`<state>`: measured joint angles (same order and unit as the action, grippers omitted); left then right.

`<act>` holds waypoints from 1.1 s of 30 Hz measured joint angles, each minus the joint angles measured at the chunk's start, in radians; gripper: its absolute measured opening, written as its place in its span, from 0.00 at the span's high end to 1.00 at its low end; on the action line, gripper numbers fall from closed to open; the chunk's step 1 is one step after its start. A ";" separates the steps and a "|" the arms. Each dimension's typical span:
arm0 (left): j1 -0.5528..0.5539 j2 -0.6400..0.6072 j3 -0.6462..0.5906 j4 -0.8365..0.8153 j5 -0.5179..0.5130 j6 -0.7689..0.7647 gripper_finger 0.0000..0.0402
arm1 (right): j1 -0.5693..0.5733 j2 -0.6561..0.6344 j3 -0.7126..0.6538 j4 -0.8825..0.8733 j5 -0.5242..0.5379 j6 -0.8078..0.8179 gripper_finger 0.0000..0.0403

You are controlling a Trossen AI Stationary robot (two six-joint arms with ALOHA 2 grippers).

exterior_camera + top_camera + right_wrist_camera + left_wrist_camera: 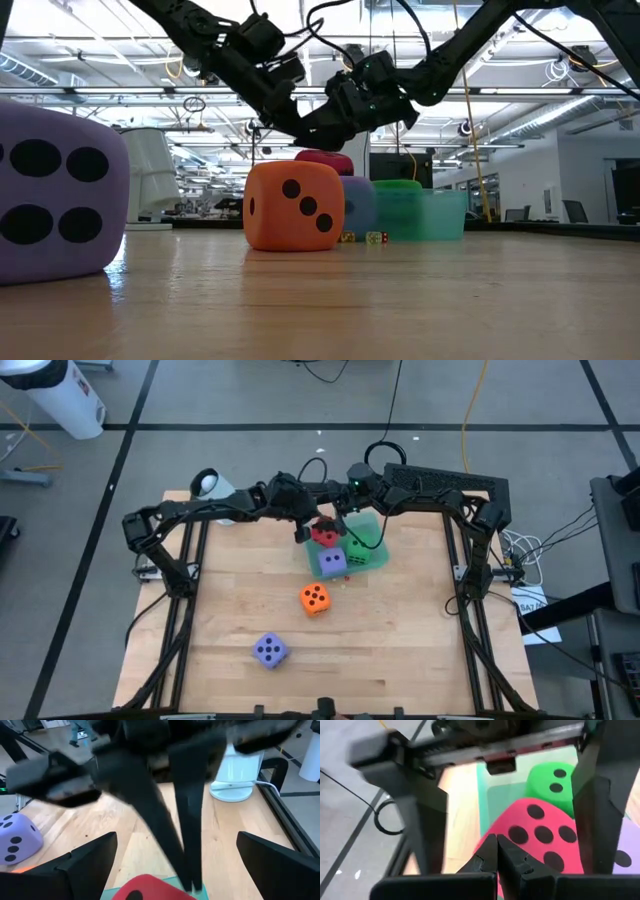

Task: Pick & Place Dice
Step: Put the large red dice into the light blue bin

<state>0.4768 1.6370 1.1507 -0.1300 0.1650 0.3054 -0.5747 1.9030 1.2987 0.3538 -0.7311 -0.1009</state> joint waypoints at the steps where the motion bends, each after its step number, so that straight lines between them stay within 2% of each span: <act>1: 0.001 -0.010 0.000 -0.001 -0.001 0.000 1.00 | 0.000 0.000 0.000 0.000 0.000 0.005 0.01; 7: 0.001 -0.122 -0.001 -0.053 0.000 0.003 1.00 | 0.002 -0.050 0.000 -0.073 0.020 -0.036 0.01; 9: 0.000 -0.179 -0.018 -0.068 0.001 0.004 1.00 | 0.007 -0.084 0.001 -0.143 0.062 -0.083 0.02; 13: -0.001 -0.305 -0.097 -0.050 0.039 -0.011 1.00 | 0.029 -0.157 0.000 -0.240 0.228 -0.224 0.03; 15: -0.002 -0.375 -0.157 -0.011 0.057 -0.027 1.00 | 0.034 -0.188 -0.017 -0.263 0.257 -0.290 0.07; 17: -0.001 -0.448 -0.237 0.048 0.079 -0.046 1.00 | 0.040 -0.195 -0.036 -0.246 0.259 -0.320 0.15; 19: 0.004 -0.521 -0.325 0.139 0.096 -0.073 1.00 | 0.043 -0.197 -0.058 -0.229 0.259 -0.311 0.28; 23: 0.016 -0.642 -0.468 0.217 0.104 -0.138 1.00 | 0.063 -0.199 -0.094 -0.188 0.258 -0.290 0.60; 27: 0.016 -0.679 -0.547 0.253 0.090 -0.172 1.00 | 0.094 -0.197 -0.112 -0.194 0.257 -0.330 0.91; 29: 0.015 -0.677 -0.563 0.267 0.088 -0.187 1.00 | 0.103 -0.188 -0.114 -0.192 0.257 -0.352 0.97; 33: 0.016 -0.675 -0.572 0.269 0.088 -0.192 1.00 | 0.105 -0.134 -0.116 -0.211 0.258 -0.334 0.95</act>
<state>0.4927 0.9619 0.5787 0.1393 0.2527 0.1135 -0.4694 1.7686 1.1831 0.1429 -0.4730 -0.4351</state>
